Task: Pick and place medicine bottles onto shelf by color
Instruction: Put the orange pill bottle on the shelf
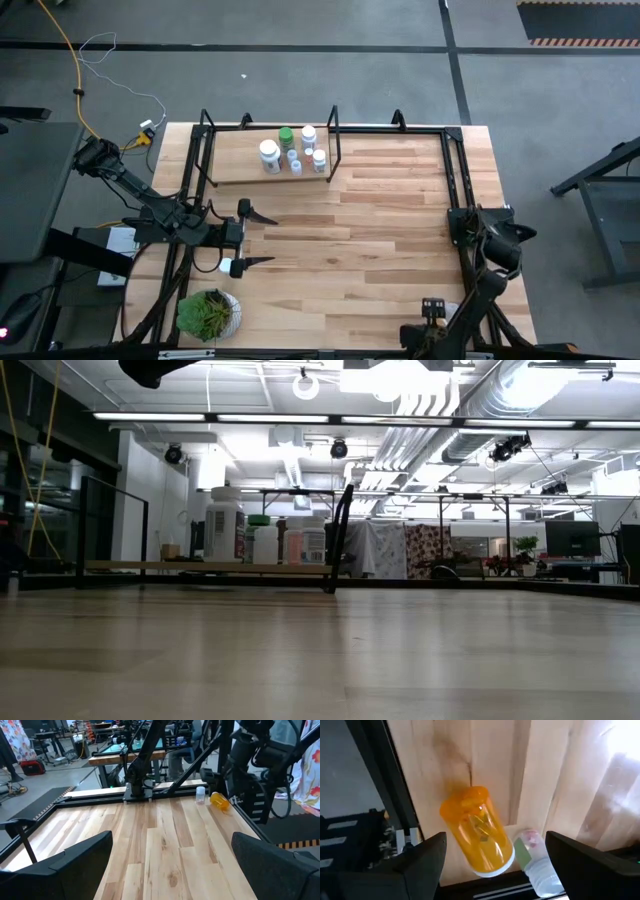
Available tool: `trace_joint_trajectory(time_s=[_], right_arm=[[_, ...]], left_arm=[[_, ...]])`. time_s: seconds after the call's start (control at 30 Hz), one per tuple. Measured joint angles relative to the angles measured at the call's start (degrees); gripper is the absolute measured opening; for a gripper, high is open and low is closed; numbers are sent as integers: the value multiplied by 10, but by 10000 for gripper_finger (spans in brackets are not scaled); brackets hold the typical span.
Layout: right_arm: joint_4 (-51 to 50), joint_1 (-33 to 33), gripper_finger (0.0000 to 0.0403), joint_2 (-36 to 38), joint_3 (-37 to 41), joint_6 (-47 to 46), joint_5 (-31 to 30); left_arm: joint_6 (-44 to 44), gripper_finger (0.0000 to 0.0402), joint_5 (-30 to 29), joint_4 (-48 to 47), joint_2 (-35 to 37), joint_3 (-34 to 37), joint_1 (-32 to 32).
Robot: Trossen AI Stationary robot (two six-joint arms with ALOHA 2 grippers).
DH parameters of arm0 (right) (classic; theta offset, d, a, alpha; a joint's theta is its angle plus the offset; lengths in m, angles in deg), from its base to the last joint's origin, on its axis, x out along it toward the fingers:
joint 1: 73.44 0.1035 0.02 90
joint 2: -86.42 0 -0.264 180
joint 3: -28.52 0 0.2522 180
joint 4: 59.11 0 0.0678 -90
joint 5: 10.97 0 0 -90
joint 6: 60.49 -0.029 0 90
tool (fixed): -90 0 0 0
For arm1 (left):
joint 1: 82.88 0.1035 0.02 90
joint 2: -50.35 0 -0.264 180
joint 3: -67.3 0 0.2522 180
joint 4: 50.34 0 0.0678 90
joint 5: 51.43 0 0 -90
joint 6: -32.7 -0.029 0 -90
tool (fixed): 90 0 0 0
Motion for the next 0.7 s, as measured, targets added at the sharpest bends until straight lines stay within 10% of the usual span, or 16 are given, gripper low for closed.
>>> trace_joint_trajectory(time_s=[0.7], right_arm=[[125,5,282,0,89,34,30]], left_arm=[[4,400,1,0,0,0,0]])
